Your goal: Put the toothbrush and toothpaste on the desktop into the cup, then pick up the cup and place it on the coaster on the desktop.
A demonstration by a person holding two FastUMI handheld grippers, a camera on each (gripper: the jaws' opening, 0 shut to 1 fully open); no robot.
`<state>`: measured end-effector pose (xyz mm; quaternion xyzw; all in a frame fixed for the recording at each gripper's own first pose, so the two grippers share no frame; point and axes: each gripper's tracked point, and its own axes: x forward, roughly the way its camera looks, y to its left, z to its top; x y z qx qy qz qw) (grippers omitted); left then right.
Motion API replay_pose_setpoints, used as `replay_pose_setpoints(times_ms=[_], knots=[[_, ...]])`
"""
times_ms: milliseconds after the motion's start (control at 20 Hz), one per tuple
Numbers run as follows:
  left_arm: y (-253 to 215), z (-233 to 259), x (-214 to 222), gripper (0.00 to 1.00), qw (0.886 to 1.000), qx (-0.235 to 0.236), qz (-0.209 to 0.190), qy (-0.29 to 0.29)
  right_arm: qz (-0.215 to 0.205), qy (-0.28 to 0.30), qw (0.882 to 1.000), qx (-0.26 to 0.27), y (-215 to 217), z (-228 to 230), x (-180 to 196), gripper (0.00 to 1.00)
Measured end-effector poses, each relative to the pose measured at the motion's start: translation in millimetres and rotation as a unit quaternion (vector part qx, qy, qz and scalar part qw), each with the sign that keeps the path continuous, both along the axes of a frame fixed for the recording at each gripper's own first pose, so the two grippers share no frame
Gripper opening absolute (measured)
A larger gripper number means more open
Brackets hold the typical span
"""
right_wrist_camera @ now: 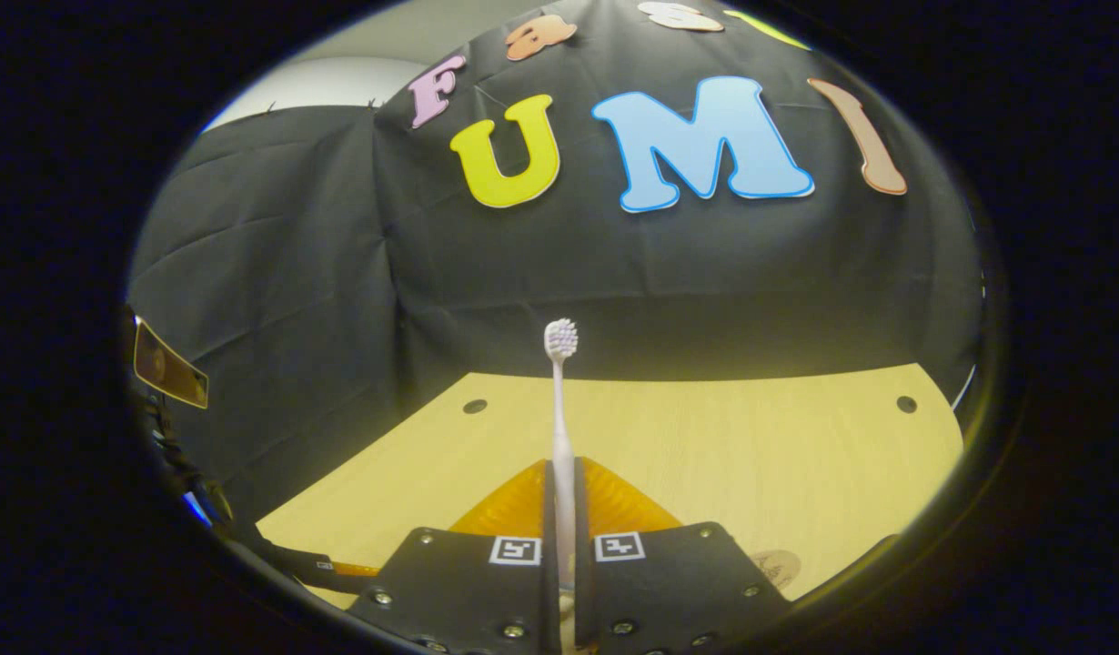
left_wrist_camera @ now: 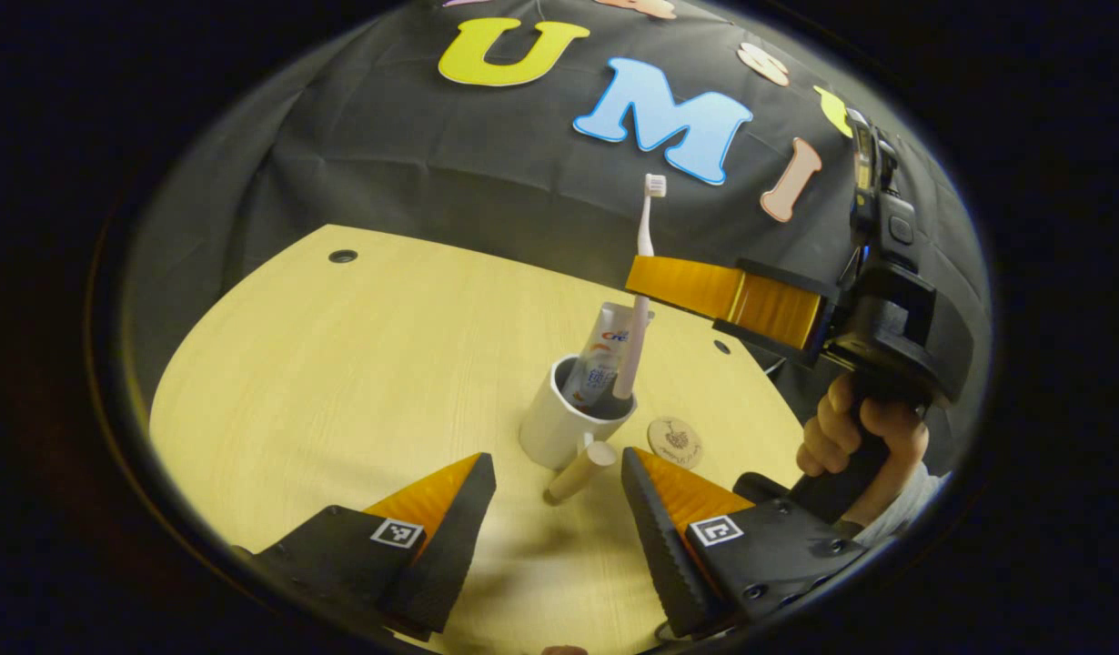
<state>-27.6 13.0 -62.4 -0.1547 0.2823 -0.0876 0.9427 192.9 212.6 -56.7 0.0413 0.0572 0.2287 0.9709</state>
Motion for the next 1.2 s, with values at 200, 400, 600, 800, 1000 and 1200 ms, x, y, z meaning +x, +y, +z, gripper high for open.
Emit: replay_pose_setpoints(times_ms=[200, 400, 600, 800, 1000, 1200], knots=[[1, -2, 0, 0.94, 1.000, 0.001, -0.001, 0.002, 0.009, -0.021, 0.999, -0.023, 3, -3, 2, 0.08], [1, -1, 2, 0.91, 1.000, 0.004, -0.003, 0.003, 0.007, -0.025, 0.998, -0.052, 5, -11, 4, 0.09], [-1, -3, 4, 0.94, 1.000, 0.003, -0.006, 0.005, 0.024, -0.026, 0.997, -0.065, 12, -13, -8, 0.23], [-4, -3, 4, 0.91, 1.000, 0.002, -0.009, 0.005, 0.024, -0.022, 0.997, -0.063, 12, -12, -10, 0.54], [-6, -3, 5, 0.91, 1.000, 0.004, -0.012, 0.005, 0.019, -0.020, 0.998, -0.057, 5, -4, -13, 0.79], [-10, -2, 7, 0.91, 1.000, 0.006, -0.018, 0.006, 0.006, -0.034, 0.998, -0.047, -5, 11, -16, 0.79]])
